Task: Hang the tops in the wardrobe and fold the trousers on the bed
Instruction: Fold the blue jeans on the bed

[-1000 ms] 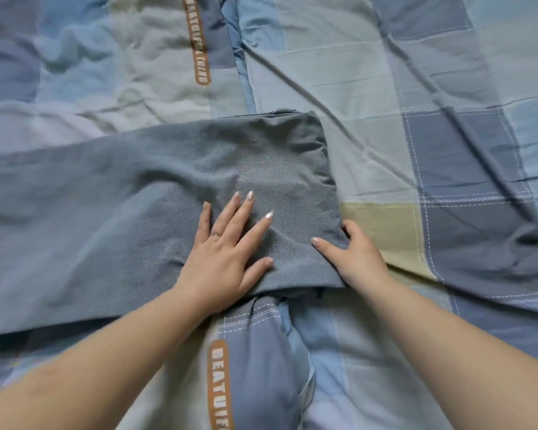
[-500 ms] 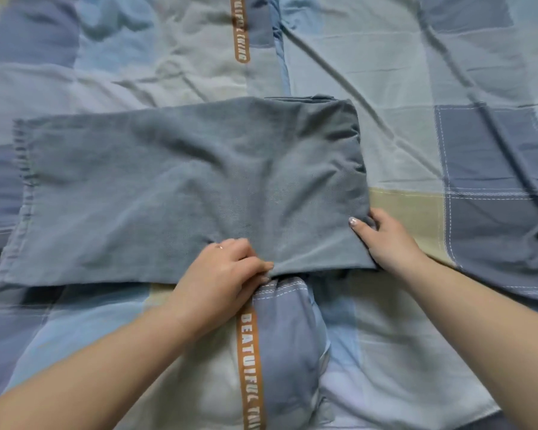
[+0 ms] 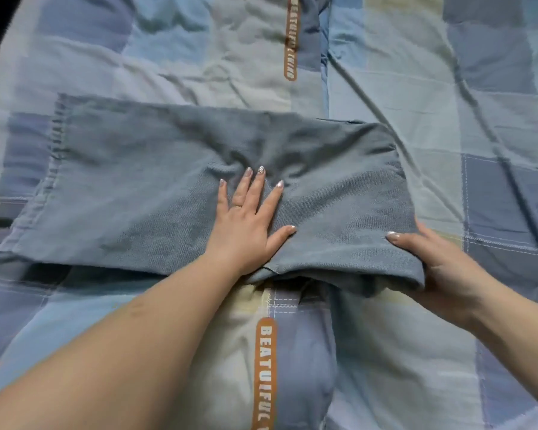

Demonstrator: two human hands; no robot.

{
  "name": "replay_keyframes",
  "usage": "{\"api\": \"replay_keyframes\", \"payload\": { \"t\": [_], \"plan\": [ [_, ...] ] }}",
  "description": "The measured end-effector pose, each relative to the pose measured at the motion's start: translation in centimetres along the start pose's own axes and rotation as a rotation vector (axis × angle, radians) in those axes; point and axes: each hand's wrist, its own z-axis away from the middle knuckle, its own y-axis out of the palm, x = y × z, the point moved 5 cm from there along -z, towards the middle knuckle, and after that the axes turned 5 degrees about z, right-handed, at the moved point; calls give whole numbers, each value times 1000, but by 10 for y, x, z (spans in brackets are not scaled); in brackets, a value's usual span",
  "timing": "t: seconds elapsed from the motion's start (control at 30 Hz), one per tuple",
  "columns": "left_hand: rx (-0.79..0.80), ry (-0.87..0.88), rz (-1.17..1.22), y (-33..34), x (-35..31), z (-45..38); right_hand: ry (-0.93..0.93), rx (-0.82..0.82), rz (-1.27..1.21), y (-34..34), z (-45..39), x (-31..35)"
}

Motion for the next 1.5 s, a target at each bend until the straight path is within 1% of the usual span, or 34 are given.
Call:
{"api": "replay_keyframes", "payload": {
  "t": [0.03,0.07,0.1,0.17,0.2,0.23,0.27,0.3,0.37,0.4,0.43,0.47,0.5,0.53,0.57,0.6,0.63,0.7,0.73,0.83,0.9,0.93,1.0,1.03,1.07,1.13,1.2,1.27,1.33,1.37,1.43,1.5],
  "plan": [
    [-51,24,68,-4,-1,1,-23,21,-9,10,4,10],
    [-66,15,127,-7,2,2,-52,41,1,22,7,20],
    [-48,-3,154,-6,5,2,-76,63,21,34,10,28],
    [35,-31,116,-1,6,6,-116,111,76,61,13,42],
    [59,-35,135,0,6,6,-134,138,112,75,14,48],
    [72,-50,230,-2,5,6,-143,159,141,91,13,53],
    [68,-87,419,-9,7,4,-158,178,173,109,11,61],
    [58,-164,699,-21,14,3,-174,197,198,129,8,67],
    [128,-388,1369,-50,27,1,-181,239,234,170,3,78],
    [163,-496,1643,-66,36,4,-182,263,263,194,-1,81],
    [159,-588,1807,-81,49,8,-174,285,305,218,-6,80],
    [99,-622,1940,-97,68,15,-163,306,358,244,-12,77],
    [22,-633,1989,-108,92,22,-152,324,409,268,-19,72],
    [-23,-670,2026,-124,121,26,-151,337,456,295,-28,64],
    [-15,-666,2049,-137,144,22,-160,343,501,317,-37,55],
    [-9,-618,2073,-154,165,17,-174,340,555,337,-47,45],
    [8,-573,2077,-163,187,13,-185,335,619,357,-58,34],
    [18,-569,1935,-172,226,13,-195,292,739,384,-75,14],
    [-20,-581,1861,-172,246,10,-199,275,783,393,-81,5],
    [-253,-618,1587,-164,293,1,-220,260,924,414,-98,-17],
    [-361,-732,1430,-148,314,3,-257,273,1060,412,-101,-30],
    [-418,-817,1382,-136,325,8,-299,273,1175,408,-101,-35],
    [-521,-993,1317,-115,344,25,-480,232,1438,395,-95,-39],
    [-542,-1048,1280,-108,350,32,-570,222,1545,389,-91,-39],
    [-534,-1065,1240,-102,355,36,-632,229,1637,385,-86,-42],
    [-476,-1000,1114,-101,357,34,-725,208,1784,380,-78,-46],
    [-439,-889,911,-116,351,26,-777,111,1833,374,-71,-42],
    [-486,-725,729,-140,334,13,-766,-15,1766,351,-63,-35],
    [-527,-496,590,-165,306,-3,-749,-143,1622,313,-53,-27],
    [-500,-372,539,-172,287,-14,-711,-179,1559,293,-47,-26],
    [-376,-177,472,-176,249,-36,-630,-171,1503,264,-40,-28],
    [-235,-76,388,-168,216,-53,-607,-129,1509,252,-38,-33]
  ]
}}
